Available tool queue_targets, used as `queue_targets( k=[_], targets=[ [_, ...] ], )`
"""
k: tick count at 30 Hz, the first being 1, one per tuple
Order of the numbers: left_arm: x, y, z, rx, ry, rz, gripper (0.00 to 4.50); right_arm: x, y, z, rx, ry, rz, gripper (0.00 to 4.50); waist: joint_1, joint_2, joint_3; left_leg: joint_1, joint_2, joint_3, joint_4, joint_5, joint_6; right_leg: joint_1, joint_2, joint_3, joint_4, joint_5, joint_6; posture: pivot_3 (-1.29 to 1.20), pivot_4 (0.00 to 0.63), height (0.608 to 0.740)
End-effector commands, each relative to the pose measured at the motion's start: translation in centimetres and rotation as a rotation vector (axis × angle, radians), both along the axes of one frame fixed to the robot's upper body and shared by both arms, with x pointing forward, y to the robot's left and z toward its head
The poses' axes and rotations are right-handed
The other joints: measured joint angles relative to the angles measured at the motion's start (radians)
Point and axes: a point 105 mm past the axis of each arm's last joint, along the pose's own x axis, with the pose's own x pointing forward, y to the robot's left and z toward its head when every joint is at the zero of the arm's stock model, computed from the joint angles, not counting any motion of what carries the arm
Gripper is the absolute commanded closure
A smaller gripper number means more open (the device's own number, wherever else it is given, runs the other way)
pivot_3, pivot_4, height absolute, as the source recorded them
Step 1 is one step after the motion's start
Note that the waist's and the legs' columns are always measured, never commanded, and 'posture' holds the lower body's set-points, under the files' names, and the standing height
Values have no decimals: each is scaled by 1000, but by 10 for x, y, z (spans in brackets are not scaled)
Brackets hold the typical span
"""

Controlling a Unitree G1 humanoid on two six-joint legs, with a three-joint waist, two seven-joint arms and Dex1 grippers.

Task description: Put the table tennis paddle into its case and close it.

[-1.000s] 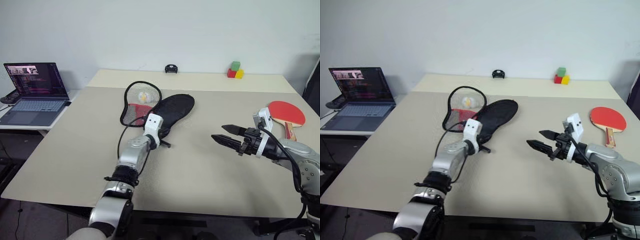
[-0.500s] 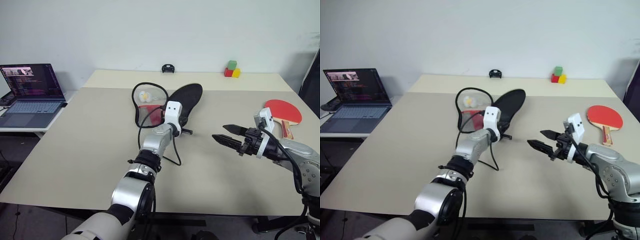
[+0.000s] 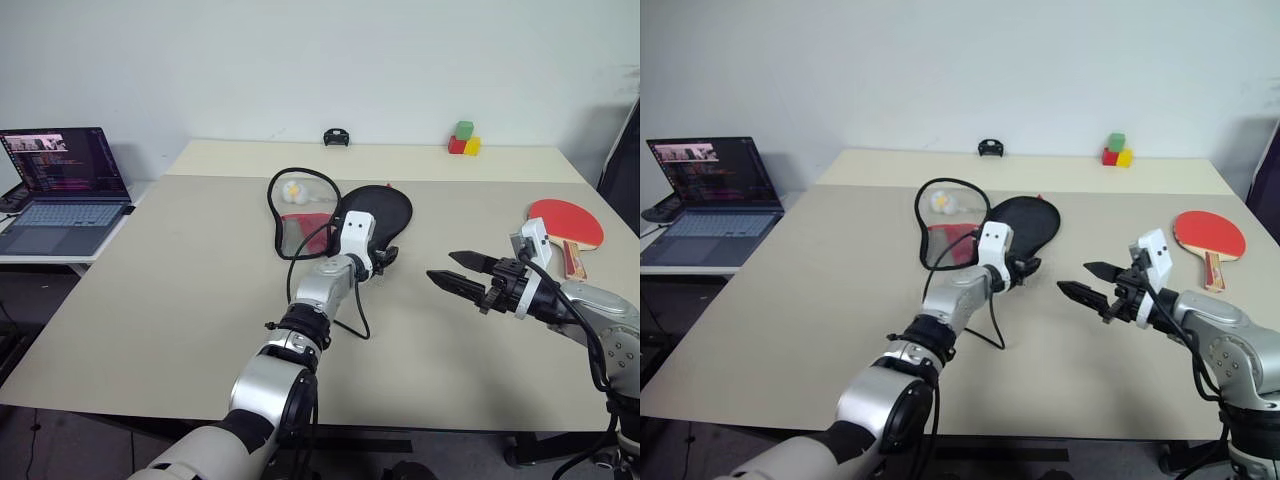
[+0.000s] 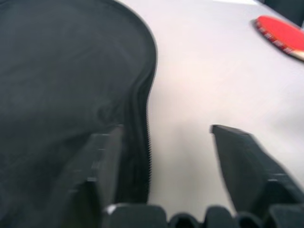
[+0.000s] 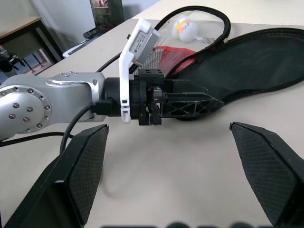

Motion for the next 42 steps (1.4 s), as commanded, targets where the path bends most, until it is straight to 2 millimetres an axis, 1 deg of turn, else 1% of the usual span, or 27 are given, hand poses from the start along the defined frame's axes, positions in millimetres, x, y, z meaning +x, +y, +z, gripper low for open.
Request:
queue_targets(
  k=[1, 2, 5, 6, 8, 10, 12, 15, 17, 19, 20, 22, 24, 27, 30, 33, 36, 42],
  targets=[
    [-3, -1, 41, -77, -126, -68, 691, -1, 1, 16, 11, -61, 11, 0, -1, 0, 0, 0, 0, 0, 0, 0, 0, 0, 0, 0, 0, 0, 0, 0, 150, 740],
    [-4, 8, 46, -74, -154, -73, 691, 1, 1, 17, 15, -63, 12, 0, -2, 0, 0, 0, 0, 0, 0, 0, 0, 0, 0, 0, 0, 0, 0, 0, 150, 740],
    [-8, 41, 53, -57, -195, -67, 691, 6, 3, 20, 25, -70, 9, 0, -14, 1, 0, 2, 1, 1, -1, 1, -1, 0, 1, 2, 1, 0, 0, 0, 150, 740],
    [-9, 47, 53, -58, -197, -67, 691, 8, 3, 20, 26, -71, 8, 0, -16, 1, 0, 3, 1, 1, -1, 1, -1, 0, 1, 2, 1, 0, 0, 0, 150, 740],
    [-15, 65, 57, -49, -230, -86, 691, 12, 4, 21, 38, -69, 5, 0, -17, 1, 0, 3, 1, 1, -1, 1, -2, 0, 1, 2, 1, 0, 0, 0, 150, 740],
    [-19, 95, 59, -40, -242, -68, 691, 17, 8, 22, 45, -65, 9, 0, -19, 0, 0, 3, 1, 1, -1, 1, -2, 0, 1, 2, 1, 0, 0, 0, 150, 740],
    [-19, 120, 62, -43, -254, -27, 691, 23, 12, 22, 40, -63, 2, 0, -20, 0, 0, 2, 1, 0, -1, 1, -2, 0, 1, 1, 1, 0, 0, 0, 150, 740],
    [-25, 156, 73, -64, -275, -7, 691, 36, 21, 24, 41, -75, -9, 0, -24, 0, 0, 2, 1, 0, 0, 1, -2, 0, 1, 1, 1, 0, 0, 0, 150, 740],
    [-32, 175, 79, -55, -295, -5, 691, 45, 29, 26, 50, -85, -22, 0, -27, 1, 0, 2, 1, 0, -1, 1, -2, 0, 0, 1, 1, 0, 0, 0, 150, 740],
    [-37, 195, 82, -29, -305, 10, 691, 56, 40, 23, 34, -81, -38, 0, -30, 1, 0, 2, 1, 0, -1, 1, -2, 0, 0, 1, 1, 0, 0, 0, 150, 740],
    [-40, 201, 83, -15, -308, 15, 691, 62, 45, 20, 27, -72, -44, 0, -30, 1, 0, 2, 1, 0, -1, 1, -2, 0, 0, 1, 1, 0, 0, 0, 150, 740],
    [-46, 209, 83, 8, -310, 8, 691, 72, 53, 16, 7, -56, -65, 0, -30, 1, 0, 2, 1, 0, -1, 1, -2, 0, 0, 1, 1, 0, 0, 0, 150, 740],
    [-51, 210, 84, 12, -312, -11, 691, 78, 58, 12, -8, -37, -68, 0, -28, 1, 0, 2, 1, 0, -1, 1, -2, 0, 0, 1, 1, 0, 0, 0, 150, 740],
    [-60, 214, 89, 15, -331, -44, 691, 100, 65, 3, -45, -13, -134, 0, -26, 0, 0, 1, 1, -1, -1, 1, -2, -1, 0, 0, 1, 0, 0, 0, 150, 740],
    [-62, 218, 92, 8, -335, -48, 691, 115, 68, -2, -68, -9, -186, 0, -28, 0, 0, 2, 0, -1, -1, 1, -3, -1, 0, 0, 1, 0, 0, 0, 150, 740],
    [-63, 225, 94, 18, -342, -30, 691, 135, 76, -16, -114, 18, -260, 0, -33, 1, 0, 2, 0, 0, -1, 1, -3, -1, 0, 1, 1, 0, 0, 0, 150, 740],
    [-62, 227, 96, 20, -344, -27, 691, 143, 85, -27, -126, 46, -276, 0, -38, 1, 0, 2, 1, 0, -1, 2, -3, -2, 0, 1, 1, 0, 0, 0, 150, 740],
    [-63, 221, 99, 30, -349, -58, 691, 148, 104, -43, -111, 108, -259, 0, -47, 1, 0, 1, 1, 0, -2, 2, -3, -3, 0, 1, 1, 0, 0, 0, 150, 740]
  ],
)
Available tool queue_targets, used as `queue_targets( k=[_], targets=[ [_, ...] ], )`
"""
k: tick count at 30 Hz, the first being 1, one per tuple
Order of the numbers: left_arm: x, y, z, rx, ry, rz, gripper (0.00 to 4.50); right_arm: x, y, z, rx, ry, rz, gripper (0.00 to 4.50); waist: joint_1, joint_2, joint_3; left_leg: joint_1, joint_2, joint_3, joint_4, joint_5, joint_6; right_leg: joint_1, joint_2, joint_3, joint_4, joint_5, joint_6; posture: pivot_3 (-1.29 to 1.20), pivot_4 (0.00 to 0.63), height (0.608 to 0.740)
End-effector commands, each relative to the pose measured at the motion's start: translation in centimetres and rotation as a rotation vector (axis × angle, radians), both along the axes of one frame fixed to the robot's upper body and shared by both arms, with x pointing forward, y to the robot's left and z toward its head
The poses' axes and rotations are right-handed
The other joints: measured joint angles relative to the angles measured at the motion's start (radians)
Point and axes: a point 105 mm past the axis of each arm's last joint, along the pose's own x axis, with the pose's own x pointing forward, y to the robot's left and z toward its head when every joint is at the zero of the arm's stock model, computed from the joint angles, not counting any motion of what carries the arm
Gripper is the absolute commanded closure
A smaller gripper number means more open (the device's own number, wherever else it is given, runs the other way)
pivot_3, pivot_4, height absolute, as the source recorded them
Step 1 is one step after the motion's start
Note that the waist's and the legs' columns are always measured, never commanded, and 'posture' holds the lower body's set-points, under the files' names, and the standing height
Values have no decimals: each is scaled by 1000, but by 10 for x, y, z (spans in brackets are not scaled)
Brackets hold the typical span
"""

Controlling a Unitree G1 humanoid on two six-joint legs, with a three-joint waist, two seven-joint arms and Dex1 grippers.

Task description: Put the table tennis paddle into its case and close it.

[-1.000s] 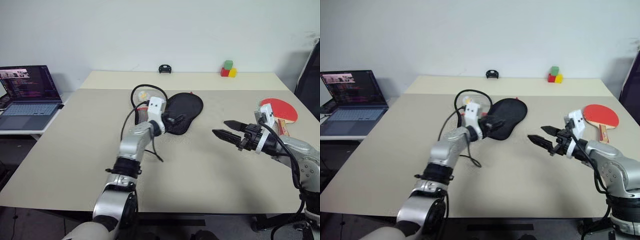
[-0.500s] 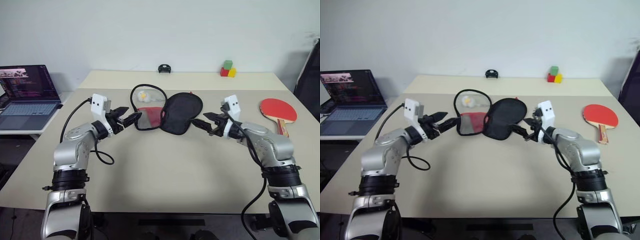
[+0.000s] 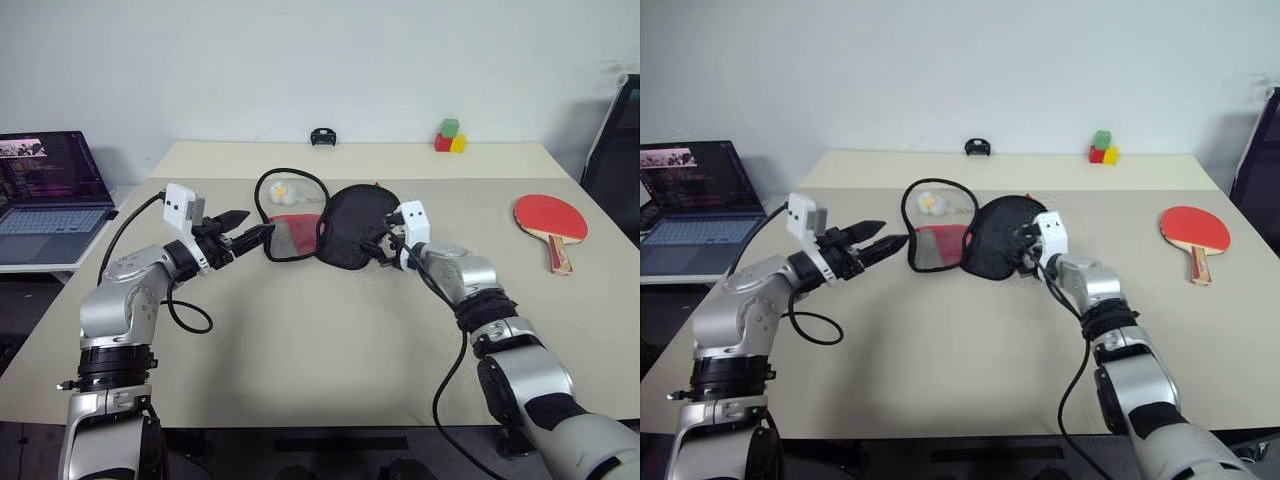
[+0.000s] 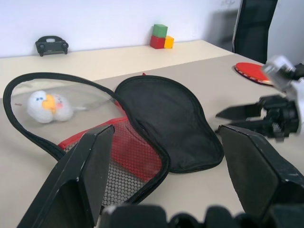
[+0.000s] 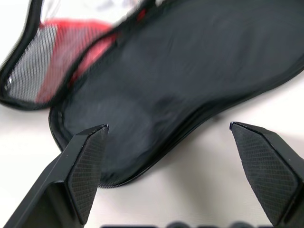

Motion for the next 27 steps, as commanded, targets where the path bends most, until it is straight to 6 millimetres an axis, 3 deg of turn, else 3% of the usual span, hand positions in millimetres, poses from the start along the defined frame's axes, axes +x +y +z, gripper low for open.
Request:
queue_targets(
  k=[1, 11, 19, 22, 27],
  targets=[
    [-5, -4, 20, 16, -68, -40, 691, 8, 8, 17, 9, -63, -1, 0, -2, 0, 0, 0, 0, 0, 0, 0, 0, 0, 0, 0, 0, 0, 0, 0, 150, 740],
    [-30, -15, 18, 69, -34, -275, 691, 6, 29, 7, 17, -34, 36, 0, -15, 0, 0, 0, 0, 0, 0, 0, -1, -1, 0, 0, 1, 0, 0, 0, 150, 740],
    [-33, -3, 25, 88, -45, -287, 691, 3, 45, 6, 45, -26, 56, 0, -16, 0, 0, 1, 0, 0, 0, 1, -1, -2, 0, 1, 4, 0, 0, 0, 150, 740],
    [-35, 2, 25, 95, -46, -292, 653, 1, 52, 6, 56, -26, 63, 616, -18, 0, 0, 1, 0, 0, 0, 1, -2, -3, 0, 1, 7, 0, 0, 0, 150, 740],
    [-38, 4, 21, 117, -37, -299, 653, 1, 54, 6, 68, -22, 57, 2336, -21, 0, 0, 0, 0, 0, 0, 2, -4, -7, 0, 1, 12, 0, 0, 0, 150, 740]
  ],
)
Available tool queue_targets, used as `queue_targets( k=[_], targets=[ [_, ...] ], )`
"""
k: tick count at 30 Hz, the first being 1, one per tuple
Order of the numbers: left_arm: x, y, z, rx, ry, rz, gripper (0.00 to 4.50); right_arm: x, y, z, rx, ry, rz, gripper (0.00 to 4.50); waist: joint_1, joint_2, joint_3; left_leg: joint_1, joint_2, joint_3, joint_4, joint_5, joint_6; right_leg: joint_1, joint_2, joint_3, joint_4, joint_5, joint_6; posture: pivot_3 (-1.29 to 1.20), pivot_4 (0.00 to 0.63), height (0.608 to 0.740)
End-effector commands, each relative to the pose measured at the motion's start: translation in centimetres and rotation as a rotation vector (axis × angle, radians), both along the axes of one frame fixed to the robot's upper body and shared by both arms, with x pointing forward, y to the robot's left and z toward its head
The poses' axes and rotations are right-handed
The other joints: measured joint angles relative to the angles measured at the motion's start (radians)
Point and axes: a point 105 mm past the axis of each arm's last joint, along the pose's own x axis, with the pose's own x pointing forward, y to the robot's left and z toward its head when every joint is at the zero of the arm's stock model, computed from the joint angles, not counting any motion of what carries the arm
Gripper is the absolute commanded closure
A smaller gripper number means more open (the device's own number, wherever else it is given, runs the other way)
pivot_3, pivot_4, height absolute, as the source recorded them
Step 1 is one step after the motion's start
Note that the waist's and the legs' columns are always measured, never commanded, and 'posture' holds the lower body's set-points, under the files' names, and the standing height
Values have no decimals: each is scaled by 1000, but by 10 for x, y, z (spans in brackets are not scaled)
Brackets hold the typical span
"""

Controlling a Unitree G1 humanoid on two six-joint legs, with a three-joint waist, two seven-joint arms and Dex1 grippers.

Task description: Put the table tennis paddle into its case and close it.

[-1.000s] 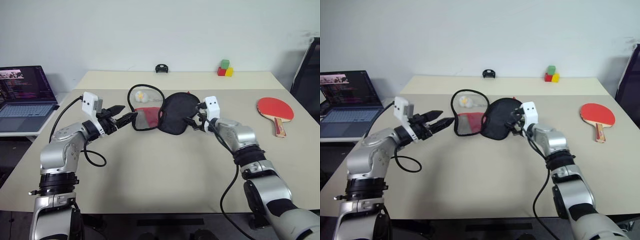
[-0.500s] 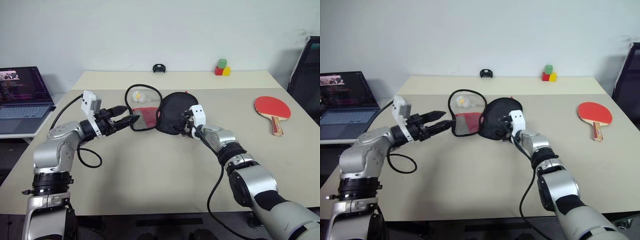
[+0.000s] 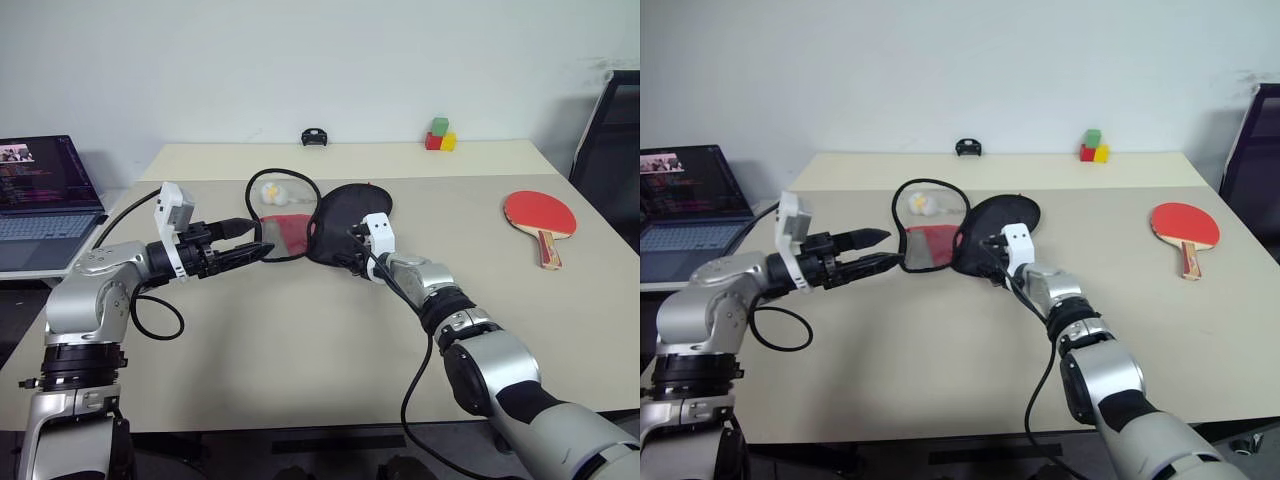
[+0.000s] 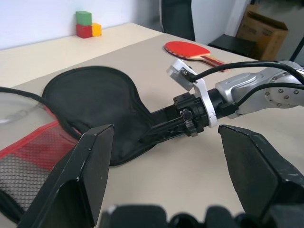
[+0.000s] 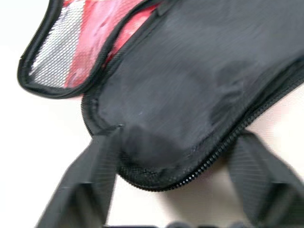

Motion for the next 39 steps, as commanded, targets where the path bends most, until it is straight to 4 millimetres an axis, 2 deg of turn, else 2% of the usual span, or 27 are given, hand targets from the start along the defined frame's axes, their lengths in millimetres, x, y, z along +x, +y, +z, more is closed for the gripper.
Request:
queue_targets(
  k=[1, 5, 6, 7, 10, 12, 17, 20, 23, 29, 34, 39],
  targets=[
    [-4, 6, 11, 4, -53, 0, 653, 5, 3, 19, 30, -51, -6, 2723, 0, 0, 0, 0, 0, 0, 0, 0, 0, -1, 0, 0, 1, 0, 0, 0, 150, 740],
    [-9, 2, -3, 60, -30, -24, 653, 6, -2, 21, 46, -43, -28, 4127, -5, 0, 0, -3, 0, 0, 0, 1, -1, -5, 0, 0, 3, 0, 0, 0, 150, 740],
    [-11, -1, -7, 78, -25, -39, 653, 6, -5, 21, 53, -35, -36, 4411, -6, 0, 0, -3, 0, 0, 0, 1, -1, -5, 0, 0, 3, 0, 0, 0, 150, 740],
    [-13, -3, -9, 87, -24, -49, 653, 6, -8, 21, 58, -30, -41, 4489, -7, 0, 0, -3, 0, 0, 0, 1, -1, -5, 0, 0, 3, 0, 0, 0, 150, 740],
    [-19, -14, -13, 104, -18, -96, 653, 3, -19, 21, 62, -5, -41, 4489, -5, 0, 0, -4, 0, 0, 0, 1, -1, -5, 0, 0, 3, 0, 0, 0, 150, 740],
    [-25, -26, -15, 106, -13, -138, 653, -6, -30, 20, 64, 26, -27, 4489, 0, 0, 0, -5, 0, -1, 0, 1, -1, -5, 0, 0, 2, 0, 0, 0, 150, 740],
    [-35, -40, -19, 112, -5, -190, 653, -29, -45, 23, 67, 73, -7, 4489, 10, 0, 0, -5, 0, 0, 0, 0, 0, -6, 0, 0, 2, 0, 0, 0, 150, 740],
    [-37, -46, -19, 110, -6, -209, 653, -45, -55, 24, 49, 95, 16, 4489, 11, 0, 0, -5, 1, 0, 0, 0, 1, -6, 0, 0, 2, 0, -1, 0, 150, 740],
    [-34, -52, -16, 113, -13, -229, 653, -58, -73, 28, 29, 105, 16, 4489, 14, 0, 0, -5, 0, 0, 0, -1, 2, -5, 0, 0, 2, 0, 0, 0, 150, 740],
    [-33, -61, -15, 112, -12, -265, 653, -67, -95, 34, 12, 120, -5, 4489, 15, 0, 0, -5, 0, 0, 1, -1, 3, -5, 0, 0, 2, 0, -1, 0, 150, 740],
    [-31, -73, -15, 106, -17, -302, 653, -72, -121, 33, -14, 147, -44, 4489, 19, 0, 0, -5, 0, 0, 1, -1, 3, -5, 1, 0, 2, 0, -1, 0, 150, 740],
    [-29, -81, -14, 98, -19, -329, 653, -80, -139, 28, -32, 178, -74, 4489, 26, 0, 0, -5, 0, 0, 1, -1, 4, -5, 1, 0, 2, 0, -1, 0, 150, 740]
  ],
)
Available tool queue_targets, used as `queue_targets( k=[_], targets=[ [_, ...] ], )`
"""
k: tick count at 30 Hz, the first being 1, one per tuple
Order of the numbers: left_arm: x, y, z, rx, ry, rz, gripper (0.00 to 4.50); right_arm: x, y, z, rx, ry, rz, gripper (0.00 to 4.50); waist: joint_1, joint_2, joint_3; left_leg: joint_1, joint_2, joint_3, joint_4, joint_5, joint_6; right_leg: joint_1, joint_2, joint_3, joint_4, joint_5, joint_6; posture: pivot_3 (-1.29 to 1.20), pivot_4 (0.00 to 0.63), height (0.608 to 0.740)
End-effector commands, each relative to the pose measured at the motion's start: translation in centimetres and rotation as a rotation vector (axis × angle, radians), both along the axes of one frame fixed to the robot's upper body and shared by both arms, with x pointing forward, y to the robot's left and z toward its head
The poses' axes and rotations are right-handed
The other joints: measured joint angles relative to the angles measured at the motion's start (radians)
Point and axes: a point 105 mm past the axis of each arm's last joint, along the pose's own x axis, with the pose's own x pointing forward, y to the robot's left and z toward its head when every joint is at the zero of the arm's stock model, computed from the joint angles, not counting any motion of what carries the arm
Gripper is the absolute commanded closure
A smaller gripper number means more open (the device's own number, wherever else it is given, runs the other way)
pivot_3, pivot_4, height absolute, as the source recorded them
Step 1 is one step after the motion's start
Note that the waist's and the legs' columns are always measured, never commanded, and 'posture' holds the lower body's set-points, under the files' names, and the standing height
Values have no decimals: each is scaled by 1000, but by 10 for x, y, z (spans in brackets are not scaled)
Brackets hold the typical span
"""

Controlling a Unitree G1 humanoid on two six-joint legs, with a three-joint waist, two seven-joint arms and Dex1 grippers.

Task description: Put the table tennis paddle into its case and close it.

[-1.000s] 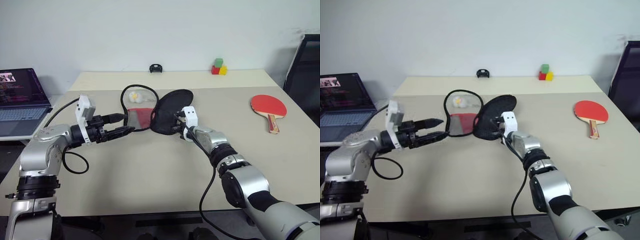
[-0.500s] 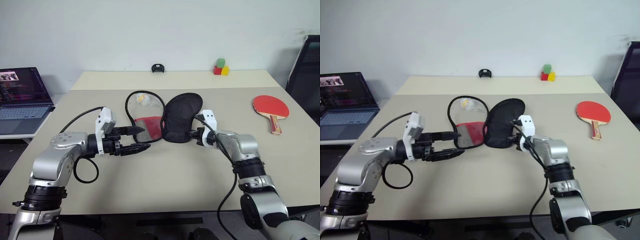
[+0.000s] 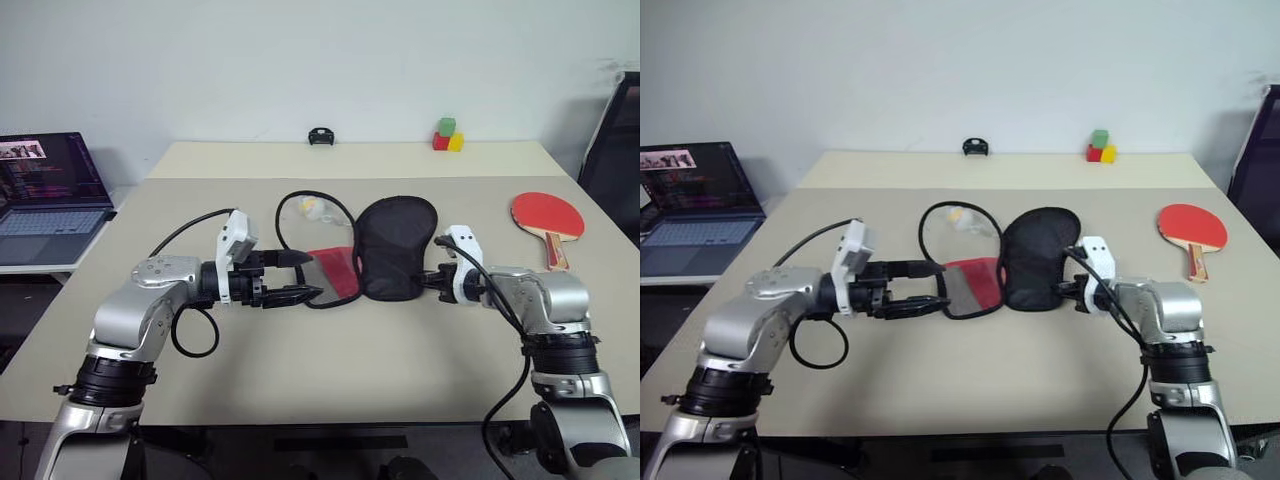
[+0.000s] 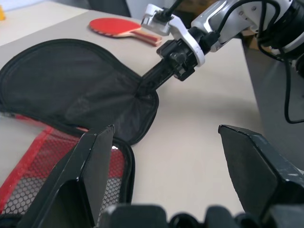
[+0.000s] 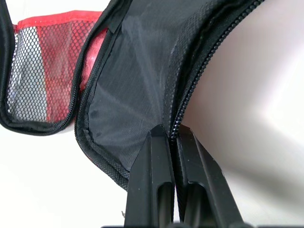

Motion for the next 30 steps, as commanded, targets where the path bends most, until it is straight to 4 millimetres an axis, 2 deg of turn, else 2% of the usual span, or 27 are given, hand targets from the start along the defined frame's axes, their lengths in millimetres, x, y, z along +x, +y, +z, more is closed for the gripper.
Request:
queue_targets(
  k=[1, 6, 16, 20, 21, 22, 30],
  targets=[
    [0, -6, 9, -7, -34, -31, 653, -5, -13, 10, -2, -31, -16, 4489, 1, 0, 0, 0, 0, 0, 0, 0, 0, 0, 0, 0, 0, 0, 0, 0, 150, 740],
    [2, -11, 8, -11, -32, -47, 653, -4, -26, 10, -28, -32, -44, 4489, 1, 0, 0, 0, 0, 1, 0, 0, 0, 0, 0, 0, 0, 0, 0, 0, 150, 740],
    [5, -15, 8, -15, -30, -55, 653, 13, -30, 17, -42, -51, -60, 4489, 1, 0, 0, 0, 0, 1, 0, 1, 1, 0, 0, 0, 0, 0, 0, 0, 150, 740],
    [5, -15, 7, -17, -31, -55, 653, 19, -39, 16, -61, -51, -84, 4489, 4, 0, 0, 0, 0, 1, 0, 1, 1, 0, 0, 0, 0, 0, 0, 0, 150, 740],
    [5, -15, 7, -18, -31, -53, 653, 19, -40, 16, -62, -50, -86, 4019, 6, 0, 0, 0, 0, 1, 0, 1, 1, 0, 0, 0, 0, 0, 0, 0, 150, 740],
    [5, -14, 7, -19, -30, -50, 653, 20, -41, 16, -62, -49, -91, 3797, 7, 0, 0, 0, 0, 1, 0, 1, 1, 0, 0, 0, 0, 0, 0, 0, 150, 740],
    [4, -14, 6, -24, -30, -43, 653, 20, -51, 17, -80, -60, -113, 1017, 6, 0, 0, 0, 0, 1, 0, 1, 1, 0, 0, 0, 0, 0, 0, 0, 150, 740]
  ],
)
